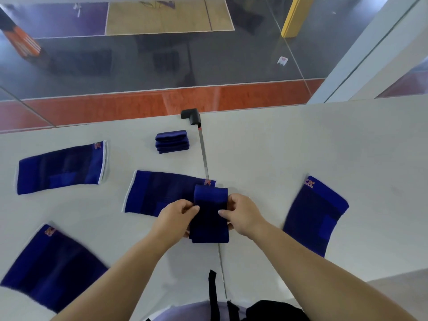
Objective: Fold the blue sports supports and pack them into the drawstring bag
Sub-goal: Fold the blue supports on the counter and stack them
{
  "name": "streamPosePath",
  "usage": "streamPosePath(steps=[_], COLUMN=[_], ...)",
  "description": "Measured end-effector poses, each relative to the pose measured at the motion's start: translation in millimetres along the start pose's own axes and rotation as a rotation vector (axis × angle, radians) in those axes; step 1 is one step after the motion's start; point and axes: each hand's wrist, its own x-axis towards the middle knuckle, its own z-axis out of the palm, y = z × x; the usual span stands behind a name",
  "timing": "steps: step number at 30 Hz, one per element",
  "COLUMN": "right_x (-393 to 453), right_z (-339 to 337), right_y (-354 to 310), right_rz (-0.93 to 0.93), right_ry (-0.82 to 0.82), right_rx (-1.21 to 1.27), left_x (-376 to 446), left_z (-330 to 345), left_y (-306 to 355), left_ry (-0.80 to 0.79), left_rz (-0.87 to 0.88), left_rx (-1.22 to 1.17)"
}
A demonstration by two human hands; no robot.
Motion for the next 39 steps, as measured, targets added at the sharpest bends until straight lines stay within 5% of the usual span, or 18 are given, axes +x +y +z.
streamPosePath(steps=[7, 17, 29, 34, 39], right_x=[0, -9, -29, -32, -33], right_z=[3, -16, -24, -27, -32], right_y=[4, -8, -15, -19, -23], right_rz=[-0.053, -0.109, -0.323, -0.319, -0.389], right_ry=[0.051, -0.048, 0.028, -0.021, 0.061], right_rx=[-0.227, 0.104, 0.070, -0.115, -0.332], left_x=[0, -15, -24, -27, -29], left_z=[6, -4, -7, -8, -7], left_y=[0, 8, 23, 22, 24], left_ry=[-0.036, -0.043, 0.159, 0.042, 0.130], left_rz=[0.028, 0.111, 0.106, 0.222, 0.309], left_rx=[0.062, -0.156, -0.355, -0.133, 0.104])
